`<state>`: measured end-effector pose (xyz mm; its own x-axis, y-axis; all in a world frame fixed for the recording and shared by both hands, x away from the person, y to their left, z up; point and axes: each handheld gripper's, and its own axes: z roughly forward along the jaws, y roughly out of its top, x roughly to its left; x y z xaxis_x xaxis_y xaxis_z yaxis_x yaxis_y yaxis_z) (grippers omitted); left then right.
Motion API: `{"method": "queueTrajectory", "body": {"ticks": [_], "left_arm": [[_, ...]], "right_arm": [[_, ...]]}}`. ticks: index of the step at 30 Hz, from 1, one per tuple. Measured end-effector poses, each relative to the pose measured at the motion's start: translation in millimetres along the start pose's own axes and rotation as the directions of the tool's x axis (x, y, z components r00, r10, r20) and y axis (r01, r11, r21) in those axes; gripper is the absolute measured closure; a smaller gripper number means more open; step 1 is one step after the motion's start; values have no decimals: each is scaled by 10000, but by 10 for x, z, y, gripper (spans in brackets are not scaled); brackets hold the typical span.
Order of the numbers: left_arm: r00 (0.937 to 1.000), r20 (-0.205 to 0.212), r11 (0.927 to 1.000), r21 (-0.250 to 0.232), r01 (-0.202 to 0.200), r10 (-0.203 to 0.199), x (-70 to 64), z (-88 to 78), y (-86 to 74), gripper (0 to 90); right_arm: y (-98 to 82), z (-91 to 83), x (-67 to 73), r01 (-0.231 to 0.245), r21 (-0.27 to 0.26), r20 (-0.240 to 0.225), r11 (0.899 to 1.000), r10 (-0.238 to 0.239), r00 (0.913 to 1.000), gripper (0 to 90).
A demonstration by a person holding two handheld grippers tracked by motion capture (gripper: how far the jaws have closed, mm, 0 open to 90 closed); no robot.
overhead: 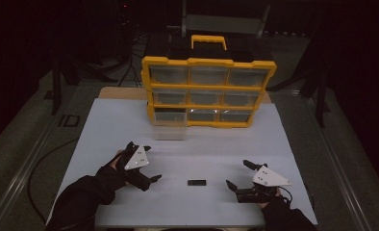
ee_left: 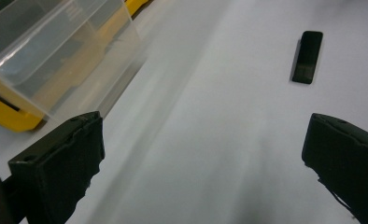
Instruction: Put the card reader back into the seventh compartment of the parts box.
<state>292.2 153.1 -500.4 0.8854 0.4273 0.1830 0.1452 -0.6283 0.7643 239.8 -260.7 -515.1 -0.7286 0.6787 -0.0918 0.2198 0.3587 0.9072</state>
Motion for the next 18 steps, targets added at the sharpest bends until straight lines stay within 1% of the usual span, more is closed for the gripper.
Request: {"method": "queueTrajectory", "body": {"ticks": [2,3,7,8,9,10,11,12,13,18], "left_arm": [[10000,52,10000,25,-47,47,10,-11,20,0],[9999,57,9999,0,-159,159,18,-29,64,0],[9992,274,9995,-92,-288,290,37,-64,165,0],[9992,274,9995,-92,-288,290,37,-64,165,0],[9986,382,9993,-116,-352,356,45,-73,212,0],[9986,382,9993,-116,-352,356,45,-73,212,0],[9981,447,9990,-151,-416,423,50,-80,254,0],[9981,447,9990,-151,-416,423,50,-80,254,0],[9974,570,9989,-213,-427,439,56,-83,290,0],[9958,728,9983,-238,-533,549,64,-86,358,0]], "right_arm": [[0,-6,3,-44,12,33,10000,44,10000,81],[-1,-9,-1,-19,-7,20,10000,19,10000,81],[-1,-14,-5,28,-42,68,10000,-28,10000,81],[-1,-14,-5,28,-42,68,10000,-28,10000,81],[1,-16,-2,35,-42,92,10000,-35,10000,81],[1,-16,-2,35,-42,92,10000,-35,10000,81],[1,-19,0,8,-46,85,10000,-8,10000,81],[1,-19,0,8,-46,85,10000,-8,10000,81],[0,-20,0,-6,-36,79,10000,6,10000,81],[0,-28,1,-22,-28,102,10000,23,9999,81]]}}
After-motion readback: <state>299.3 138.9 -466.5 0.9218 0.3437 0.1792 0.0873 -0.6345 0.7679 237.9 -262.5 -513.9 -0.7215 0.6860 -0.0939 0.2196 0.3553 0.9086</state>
